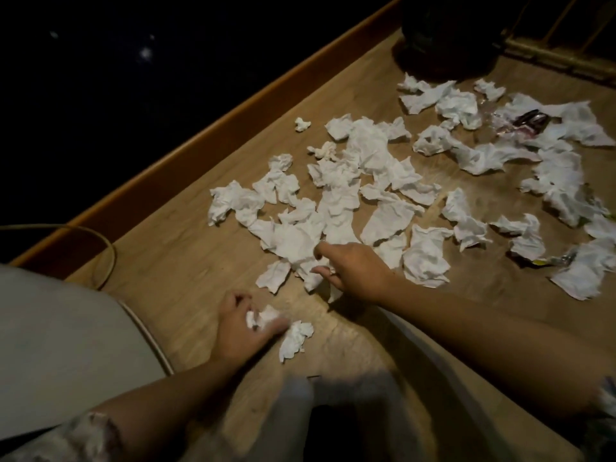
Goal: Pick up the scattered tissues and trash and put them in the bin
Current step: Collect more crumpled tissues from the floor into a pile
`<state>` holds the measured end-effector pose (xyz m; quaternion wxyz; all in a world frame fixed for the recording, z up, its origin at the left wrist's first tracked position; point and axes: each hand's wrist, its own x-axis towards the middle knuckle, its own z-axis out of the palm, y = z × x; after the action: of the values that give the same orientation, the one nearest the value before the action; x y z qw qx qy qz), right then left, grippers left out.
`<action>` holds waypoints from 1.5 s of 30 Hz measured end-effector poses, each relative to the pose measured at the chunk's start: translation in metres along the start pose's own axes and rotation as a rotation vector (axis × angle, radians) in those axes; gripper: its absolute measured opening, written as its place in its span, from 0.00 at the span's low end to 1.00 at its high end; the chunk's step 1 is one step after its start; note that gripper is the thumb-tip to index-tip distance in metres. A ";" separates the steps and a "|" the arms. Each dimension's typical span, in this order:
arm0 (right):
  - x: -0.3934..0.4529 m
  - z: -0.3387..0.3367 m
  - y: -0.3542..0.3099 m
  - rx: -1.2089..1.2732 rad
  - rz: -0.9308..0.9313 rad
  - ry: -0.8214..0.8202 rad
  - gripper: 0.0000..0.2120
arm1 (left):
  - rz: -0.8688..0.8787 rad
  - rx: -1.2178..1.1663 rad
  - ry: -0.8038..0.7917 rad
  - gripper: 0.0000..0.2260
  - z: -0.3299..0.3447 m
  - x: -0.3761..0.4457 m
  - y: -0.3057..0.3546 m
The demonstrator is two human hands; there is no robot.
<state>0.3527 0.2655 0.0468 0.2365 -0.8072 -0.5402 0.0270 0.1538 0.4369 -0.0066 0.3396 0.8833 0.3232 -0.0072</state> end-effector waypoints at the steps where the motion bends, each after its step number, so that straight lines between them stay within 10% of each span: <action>1: 0.005 0.003 -0.003 0.015 0.030 0.025 0.14 | 0.029 -0.004 -0.030 0.30 0.009 -0.008 0.000; 6: 0.009 0.007 -0.011 0.098 0.234 0.008 0.25 | 0.208 -0.009 -0.099 0.14 0.036 -0.014 0.004; 11: -0.026 -0.003 0.009 0.094 0.362 -0.205 0.11 | 0.197 -0.074 0.052 0.11 0.011 0.019 0.004; 20: -0.059 -0.018 0.051 0.146 0.832 0.226 0.20 | 0.062 -0.237 0.299 0.20 -0.001 0.066 0.041; 24: -0.064 -0.003 0.051 0.064 0.987 0.170 0.19 | 0.052 -0.213 0.179 0.21 0.014 0.066 0.050; 30: -0.083 0.034 0.029 -0.036 0.968 -0.171 0.44 | 0.109 0.038 0.120 0.14 0.034 0.060 0.023; 36: -0.110 0.048 0.020 -0.084 0.688 -0.093 0.14 | 0.078 -0.089 0.131 0.14 0.019 0.054 0.020; 45: -0.092 0.011 0.022 0.201 0.740 0.107 0.10 | 0.023 -0.305 0.398 0.09 0.015 0.075 0.058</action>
<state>0.3306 0.1815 0.0088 0.3167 -0.9206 -0.1937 0.1211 0.2494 0.4380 -0.0007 0.3984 0.8095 0.3712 0.2196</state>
